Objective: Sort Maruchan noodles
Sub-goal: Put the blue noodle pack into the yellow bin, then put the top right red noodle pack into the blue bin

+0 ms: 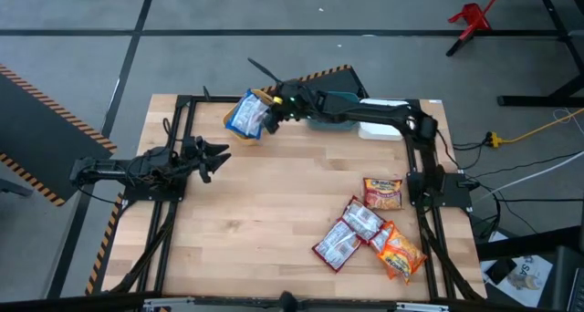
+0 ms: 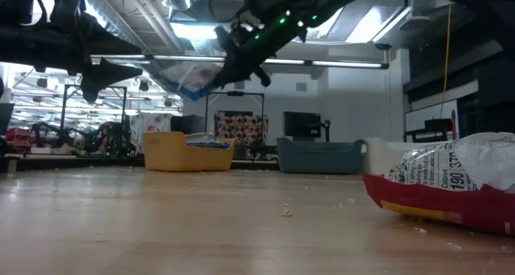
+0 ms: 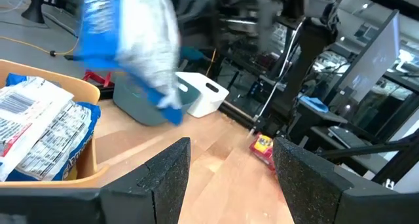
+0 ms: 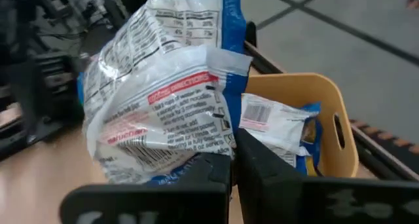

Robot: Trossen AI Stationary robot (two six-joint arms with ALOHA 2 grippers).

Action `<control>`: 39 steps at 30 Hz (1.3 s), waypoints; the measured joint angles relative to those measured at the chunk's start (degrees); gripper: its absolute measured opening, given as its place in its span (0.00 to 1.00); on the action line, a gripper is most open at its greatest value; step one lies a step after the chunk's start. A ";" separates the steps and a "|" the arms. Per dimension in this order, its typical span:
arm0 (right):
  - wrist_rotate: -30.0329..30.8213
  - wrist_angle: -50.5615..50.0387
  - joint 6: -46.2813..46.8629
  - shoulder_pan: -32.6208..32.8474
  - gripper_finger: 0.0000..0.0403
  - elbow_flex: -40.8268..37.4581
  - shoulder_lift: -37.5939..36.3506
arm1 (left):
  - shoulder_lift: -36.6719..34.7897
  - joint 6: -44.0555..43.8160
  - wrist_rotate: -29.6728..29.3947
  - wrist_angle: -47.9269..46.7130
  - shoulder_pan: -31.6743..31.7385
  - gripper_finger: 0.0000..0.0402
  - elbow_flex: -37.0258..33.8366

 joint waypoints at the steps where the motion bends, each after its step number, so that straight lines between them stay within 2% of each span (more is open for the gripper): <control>1: 0.00 -0.21 0.59 -0.44 0.00 1.22 1.12 | 0.02 -0.02 0.11 -0.07 0.00 0.53 0.00; 9: -0.50 0.54 7.69 -2.99 0.00 6.21 7.67 | 0.02 0.00 -0.26 -0.02 0.00 0.53 0.00; 17: -0.52 1.26 10.69 -4.62 0.00 6.71 11.70 | 0.02 0.00 -0.26 -0.02 0.00 0.53 0.00; 22: -5.19 1.76 13.46 -6.27 0.00 6.73 13.50 | 0.02 -0.02 -0.26 0.00 0.00 0.53 0.00; 25: -4.69 1.63 13.47 -6.39 0.02 6.74 13.53 | 0.02 -0.04 -0.26 0.00 0.00 0.53 0.00; 29: -5.18 3.13 12.55 -6.30 0.09 6.77 13.51 | 0.02 -0.09 -0.28 0.01 0.00 0.53 0.00; 33: -7.88 2.52 12.61 -6.50 0.22 6.80 13.43 | 0.02 -0.50 -0.28 0.01 0.00 0.53 0.00; 39: -8.30 0.05 10.13 -7.00 0.38 6.77 12.33 | 0.02 -1.57 -0.26 0.02 0.00 0.53 0.00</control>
